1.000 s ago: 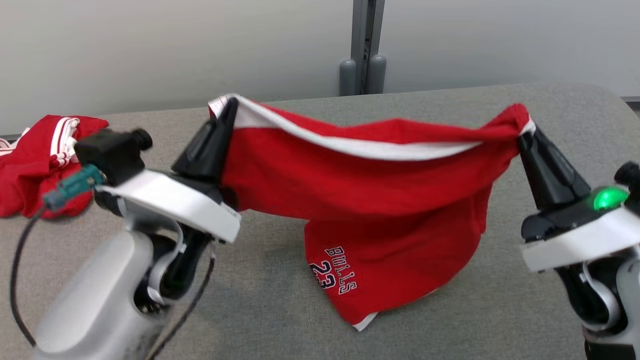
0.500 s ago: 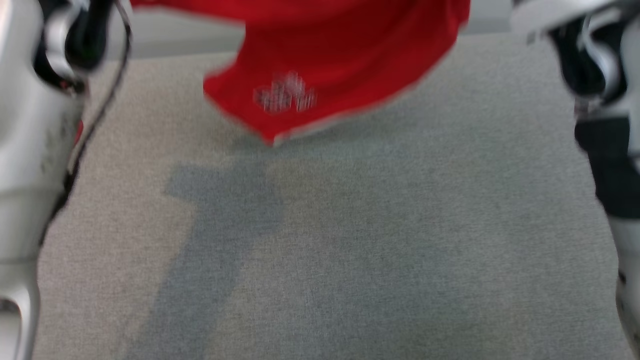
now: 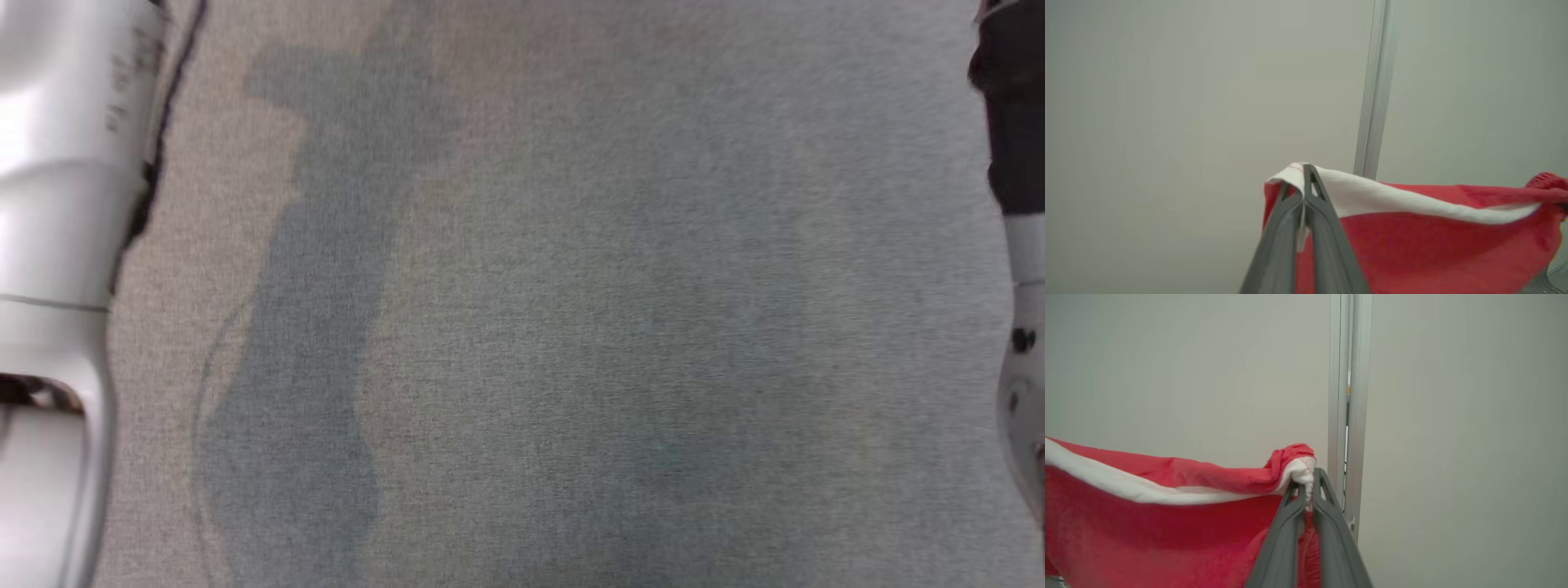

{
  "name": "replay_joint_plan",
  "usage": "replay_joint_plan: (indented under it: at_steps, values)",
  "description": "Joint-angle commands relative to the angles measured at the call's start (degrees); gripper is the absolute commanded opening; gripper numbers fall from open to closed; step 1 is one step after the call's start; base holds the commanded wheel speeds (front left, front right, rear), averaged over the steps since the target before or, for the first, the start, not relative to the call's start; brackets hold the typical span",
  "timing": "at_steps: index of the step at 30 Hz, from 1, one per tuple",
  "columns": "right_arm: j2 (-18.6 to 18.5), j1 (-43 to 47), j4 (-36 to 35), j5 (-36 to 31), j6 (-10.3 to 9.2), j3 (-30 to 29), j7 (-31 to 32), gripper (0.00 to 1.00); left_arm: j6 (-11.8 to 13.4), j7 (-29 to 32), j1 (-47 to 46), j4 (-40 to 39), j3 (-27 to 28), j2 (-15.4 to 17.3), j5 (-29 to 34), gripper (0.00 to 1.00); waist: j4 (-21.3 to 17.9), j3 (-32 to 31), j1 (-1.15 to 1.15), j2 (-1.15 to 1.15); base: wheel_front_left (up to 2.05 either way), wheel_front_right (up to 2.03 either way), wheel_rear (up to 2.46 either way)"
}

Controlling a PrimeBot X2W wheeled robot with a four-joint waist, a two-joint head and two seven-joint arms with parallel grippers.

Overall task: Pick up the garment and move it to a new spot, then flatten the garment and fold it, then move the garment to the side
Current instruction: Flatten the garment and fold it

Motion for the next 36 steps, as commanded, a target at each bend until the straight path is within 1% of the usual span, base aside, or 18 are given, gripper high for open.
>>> replay_joint_plan:
  at_steps: [1,6,10,13,16,19,20,22,24,26,31,36]
  values:
    - [0.12,2.95,0.47,-0.75,0.01,0.05,-0.31,0.00,-1.02,-0.43,1.66,1.20,-0.07,-0.74,-0.28,0.00,1.71,3.13,0.00,0.00,0.00,0.00,0.00]
    - [0.29,7.52,-1.25,0.20,0.01,-0.56,-0.34,0.00,-3.88,-1.00,4.20,2.88,0.19,-2.54,-0.34,0.00,2.01,4.18,0.00,0.00,0.00,0.00,0.00]
    - [-0.42,11.15,-3.75,2.16,0.01,1.01,-0.34,0.00,-4.89,-1.03,6.25,-0.06,1.83,-2.46,0.69,0.00,1.87,4.01,0.00,0.00,0.00,0.00,0.00]
    - [-1.88,14.69,-6.44,4.68,0.01,2.49,-0.33,0.00,-5.52,-1.05,9.69,-3.99,3.70,-2.40,0.71,0.00,1.66,3.23,0.00,0.00,0.00,0.00,0.00]
    - [-3.75,19.41,-10.63,7.27,0.01,3.45,-0.34,0.00,-6.02,-0.98,15.01,-9.58,4.41,-1.84,0.89,0.00,1.57,2.33,0.00,0.00,0.00,0.00,0.00]
    - [-5.62,25.39,-15.82,8.46,0.01,3.95,-0.33,0.00,-6.50,-0.99,22.69,-16.65,4.31,-0.30,0.39,0.00,1.49,1.25,0.00,0.00,0.00,0.00,0.00]
    - [-5.62,25.39,-15.82,8.46,0.01,3.95,-0.33,0.00,-6.50,-0.99,22.69,-16.65,4.31,-0.30,0.39,0.00,1.49,1.25,0.00,0.00,0.00,0.00,0.00]
    - [-6.42,29.94,-19.18,9.58,0.01,3.96,-0.30,0.00,-6.62,-0.99,28.55,-21.64,4.20,0.96,-0.14,0.00,1.66,0.23,0.00,0.00,0.00,0.00,0.00]
    - [-7.19,34.60,-22.81,10.85,0.01,3.82,-0.23,0.00,-6.44,-1.00,34.71,-27.08,4.31,2.15,-0.28,0.00,1.90,-0.91,0.00,0.00,0.00,0.00,0.00]
    - [-7.85,39.96,-26.58,11.73,0.01,3.48,-0.22,0.00,-5.51,-1.00,41.50,-32.06,4.65,2.64,-1.04,0.00,2.32,-2.24,0.00,0.00,0.00,0.00,0.00]
    - [-8.24,53.75,-37.19,13.10,0.01,1.58,-0.21,0.00,-2.74,-1.00,56.87,-44.37,4.59,3.53,0.40,0.00,3.05,-5.59,0.00,0.00,0.00,0.00,0.00]
    - [-5.42,67.14,-46.75,11.99,0.01,-1.58,-0.22,0.00,-1.36,-1.00,69.64,-53.81,5.50,2.04,1.80,0.00,2.86,-9.50,0.00,0.00,0.00,0.00,0.00]
